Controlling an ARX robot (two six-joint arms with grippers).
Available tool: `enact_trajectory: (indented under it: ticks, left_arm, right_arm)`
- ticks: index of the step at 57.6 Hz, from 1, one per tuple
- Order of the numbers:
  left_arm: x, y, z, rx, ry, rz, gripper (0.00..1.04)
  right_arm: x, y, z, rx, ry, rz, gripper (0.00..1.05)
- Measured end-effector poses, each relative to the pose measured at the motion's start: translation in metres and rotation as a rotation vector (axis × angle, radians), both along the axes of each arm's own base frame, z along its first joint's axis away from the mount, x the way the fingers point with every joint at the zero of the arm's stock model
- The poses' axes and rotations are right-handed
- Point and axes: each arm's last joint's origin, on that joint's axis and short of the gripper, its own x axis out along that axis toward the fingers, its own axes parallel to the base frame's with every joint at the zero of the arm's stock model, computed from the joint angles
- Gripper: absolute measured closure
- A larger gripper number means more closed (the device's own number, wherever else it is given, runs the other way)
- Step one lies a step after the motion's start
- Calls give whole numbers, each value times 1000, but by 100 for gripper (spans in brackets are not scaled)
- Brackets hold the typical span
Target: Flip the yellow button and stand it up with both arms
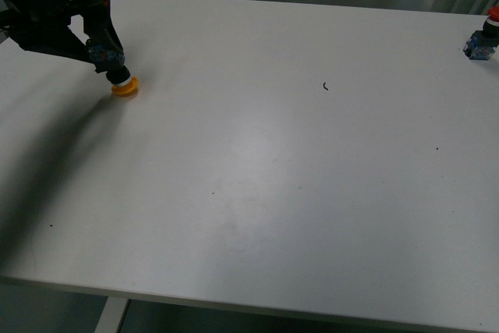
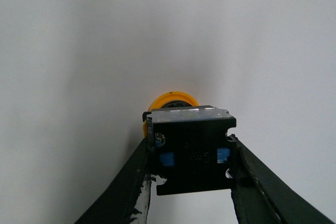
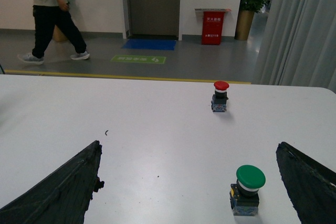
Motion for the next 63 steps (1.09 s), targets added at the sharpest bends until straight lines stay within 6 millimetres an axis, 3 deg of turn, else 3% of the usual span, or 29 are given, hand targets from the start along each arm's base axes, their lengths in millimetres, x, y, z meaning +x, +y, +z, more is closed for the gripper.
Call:
enact_trajectory:
  ticks: [10,21,34,38,47,63]
  left_arm:
    - [-17,-15,20,-194,-100,-85,70]
    - [-53,-58,46,-497,-304,-340,70]
    - [-94,-103,37,-823,-407,-450,70]
    - [-104,-110,40,-931,-477,-457,70]
    - [-117,-114,71,-1168,-651,-509,70]
    - [-119,-114,75,-1206,-664,-519,70]
  right_arm:
    - [0,0,0,0,0,0,7]
    - [0,0,0,0,0,0,7]
    - [0,0,0,0,0,0,7]
    - [0,0,0,0,0,0,7]
    - [0,0,0,0,0,0,7]
    - [0,0,0,0,0,0,7]
